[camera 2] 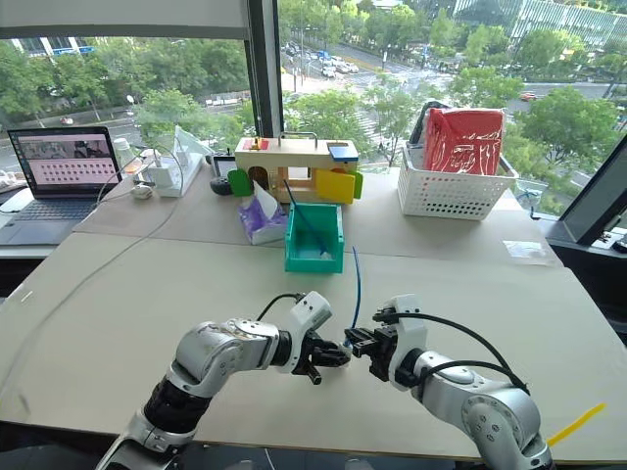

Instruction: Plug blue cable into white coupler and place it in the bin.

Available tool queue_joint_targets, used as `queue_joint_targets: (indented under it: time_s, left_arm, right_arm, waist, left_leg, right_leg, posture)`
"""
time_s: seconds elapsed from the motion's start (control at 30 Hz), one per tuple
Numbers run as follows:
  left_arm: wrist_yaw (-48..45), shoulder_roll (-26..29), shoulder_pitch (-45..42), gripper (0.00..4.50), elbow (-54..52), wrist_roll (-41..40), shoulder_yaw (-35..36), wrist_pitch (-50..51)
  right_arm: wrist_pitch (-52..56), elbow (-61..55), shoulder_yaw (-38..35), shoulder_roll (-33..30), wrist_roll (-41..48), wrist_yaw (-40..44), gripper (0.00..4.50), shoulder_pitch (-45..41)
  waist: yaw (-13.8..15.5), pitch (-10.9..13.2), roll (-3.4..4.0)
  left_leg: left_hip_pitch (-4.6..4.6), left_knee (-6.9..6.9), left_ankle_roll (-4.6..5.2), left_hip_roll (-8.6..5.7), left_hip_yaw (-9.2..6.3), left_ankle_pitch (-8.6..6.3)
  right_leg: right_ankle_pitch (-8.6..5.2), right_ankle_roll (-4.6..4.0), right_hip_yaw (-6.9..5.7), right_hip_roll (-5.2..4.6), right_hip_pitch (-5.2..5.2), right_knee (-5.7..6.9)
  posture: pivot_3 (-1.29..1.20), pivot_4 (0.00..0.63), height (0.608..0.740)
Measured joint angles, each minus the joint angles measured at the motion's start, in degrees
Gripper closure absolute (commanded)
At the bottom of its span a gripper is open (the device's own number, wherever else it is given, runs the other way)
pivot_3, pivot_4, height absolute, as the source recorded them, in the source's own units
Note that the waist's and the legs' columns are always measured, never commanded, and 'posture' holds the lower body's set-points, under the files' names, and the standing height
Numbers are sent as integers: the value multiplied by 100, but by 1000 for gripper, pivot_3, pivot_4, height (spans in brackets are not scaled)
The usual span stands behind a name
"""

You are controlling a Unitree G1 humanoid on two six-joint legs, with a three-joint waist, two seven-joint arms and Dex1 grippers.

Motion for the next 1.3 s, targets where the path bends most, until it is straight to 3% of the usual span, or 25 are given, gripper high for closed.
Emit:
queue_joint_targets:
  time_s: [0.17, 0.2, 0.3, 0.47, 0.6, 0.73, 0.8, 0.9, 1.13, 1.3]
  left_arm:
    - [-135, 349, -86, 3877, -20, 27, -270, -288]
    - [-176, 400, -102, 2876, -21, 28, -308, -354]
    - [-326, 431, -81, 1872, 112, 16, -290, -664]
    - [-804, 638, -56, 78, 108, -183, -213, -1087]
    - [-1316, 1298, 93, 78, 138, -135, -102, -1966]
    - [-2009, 2043, 402, 78, 129, -164, 205, -2656]
    - [-2154, 2189, 520, 78, 134, -181, 346, -2819]
    - [-2339, 2412, 756, 78, 225, -217, 698, -3175]
    - [-2452, 2607, 1295, 78, 62, -580, 1341, -3127]
    - [-2336, 2624, 1989, 78, -242, -853, 1929, -3148]
  right_arm:
    - [7, 23, -86, 162, -64, 109, 4500, 28]
    - [15, 36, -138, 227, -29, 108, 4500, 53]
    - [139, 38, -360, 302, 244, 71, 4500, 50]
    - [582, 98, -838, 276, 962, -214, 4500, -26]
    - [828, 346, -1305, -33, 1959, -734, 4500, -430]
    - [757, 717, -1813, -525, 2742, -1128, 4500, -1324]
    - [663, 846, -1908, -604, 2859, -1159, 4500, -1679]
    - [535, 1459, -1791, -570, 2720, -1080, 4500, -2866]
    - [36, 3173, -763, -162, 1013, 158, 4500, -4677]
    - [-1306, 5649, 90, 390, -968, 1642, 4500, -6160]
  waist:
    - [-25, 5, -6]
    - [-36, 8, -3]
    - [-54, 62, 17]
    - [-59, 103, 76]
    - [-77, 183, 131]
    - [-111, 236, 134]
    - [-110, 240, 133]
    - [-167, 282, 142]
    - [-146, 295, 147]
    - [-164, 310, 160]
  left_leg:
    - [9, -1, -41, 0, 0, -26]
    - [9, -2, -47, 0, 1, -30]
    - [-12, 1, -42, -2, 3, -27]
    - [-135, -3, 1, -4, 1, -8]
    - [-165, 3, 10, -6, 2, -14]
    - [-190, 10, 10, -7, 5, -13]
    - [-203, 11, 11, -8, 1, -12]
    - [-215, 15, 11, -6, 11, -4]
    - [-227, 15, 12, -9, 8, -5]
    - [-227, 9, 12, -8, 10, -5]
  right_leg:
    - [-12, -7, 2, -7, 6, -7]
    - [-12, -7, 3, -7, 5, -7]
    - [-12, -7, 6, -9, -11, -7]
    - [21, 29, 11, 7, -109, 28]
    - [33, 5, 13, 6, -130, 28]
    - [37, 9, 14, 5, -160, 35]
    - [37, 9, 9, 5, -169, 37]
    - [46, 14, 19, 6, -188, 43]
    - [48, 13, 8, -4, -197, 41]
    - [52, 6, -1, -5, -220, 68]
  posture:
    - [0, 150, 740]
    - [0, 150, 740]
    - [0, 150, 740]
    - [0, 150, 740]
    - [0, 150, 740]
    - [0, 150, 740]
    - [0, 150, 740]
    - [0, 150, 740]
    - [0, 150, 740]
    - [0, 150, 740]
